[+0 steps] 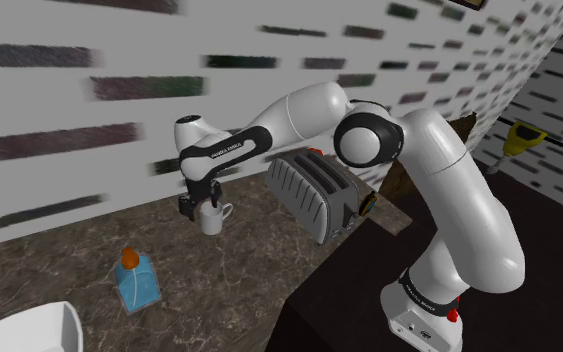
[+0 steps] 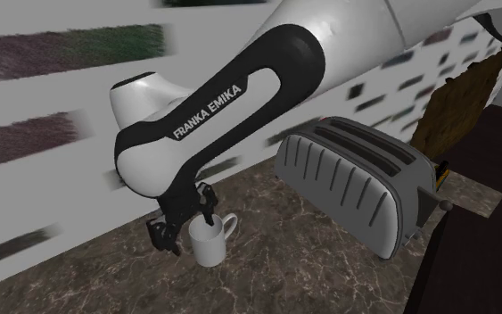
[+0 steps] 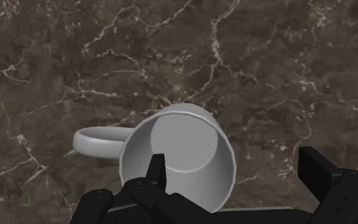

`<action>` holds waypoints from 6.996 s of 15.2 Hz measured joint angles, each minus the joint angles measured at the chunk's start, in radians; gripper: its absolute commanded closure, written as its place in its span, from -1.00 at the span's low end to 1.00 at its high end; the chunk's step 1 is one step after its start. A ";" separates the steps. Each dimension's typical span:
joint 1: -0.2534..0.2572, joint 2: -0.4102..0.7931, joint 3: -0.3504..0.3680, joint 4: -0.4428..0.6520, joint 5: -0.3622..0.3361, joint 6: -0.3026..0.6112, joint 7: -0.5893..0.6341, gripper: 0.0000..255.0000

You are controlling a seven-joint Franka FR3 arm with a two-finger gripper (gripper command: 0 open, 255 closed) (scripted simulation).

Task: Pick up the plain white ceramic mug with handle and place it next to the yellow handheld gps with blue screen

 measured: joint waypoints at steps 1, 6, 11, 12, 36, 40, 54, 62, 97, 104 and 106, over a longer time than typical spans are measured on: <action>0.003 0.012 -0.001 0.006 -0.001 0.005 0.001 -1.00; 0.002 0.044 -0.004 0.002 -0.004 0.042 0.000 -1.00; 0.003 0.047 -0.004 0.001 -0.005 0.046 0.001 -1.00; 0.003 0.047 -0.004 0.001 -0.005 0.046 0.001 1.00; -0.005 -0.077 0.006 -0.031 0.006 -0.045 0.000 1.00; -0.008 -0.112 0.009 -0.040 0.009 -0.071 -0.001 1.00; -0.011 -0.208 0.019 -0.007 0.020 -0.200 -0.003 1.00; -0.013 -0.254 0.023 0.023 0.027 -0.276 -0.005 1.00; -0.374 -1.082 -0.179 -1.087 0.019 0.128 -0.529 -1.00; -0.411 -1.113 -0.343 -0.989 0.244 -0.052 -0.977 -1.00; -0.429 -1.088 -0.407 -0.917 0.319 -0.154 -1.143 -1.00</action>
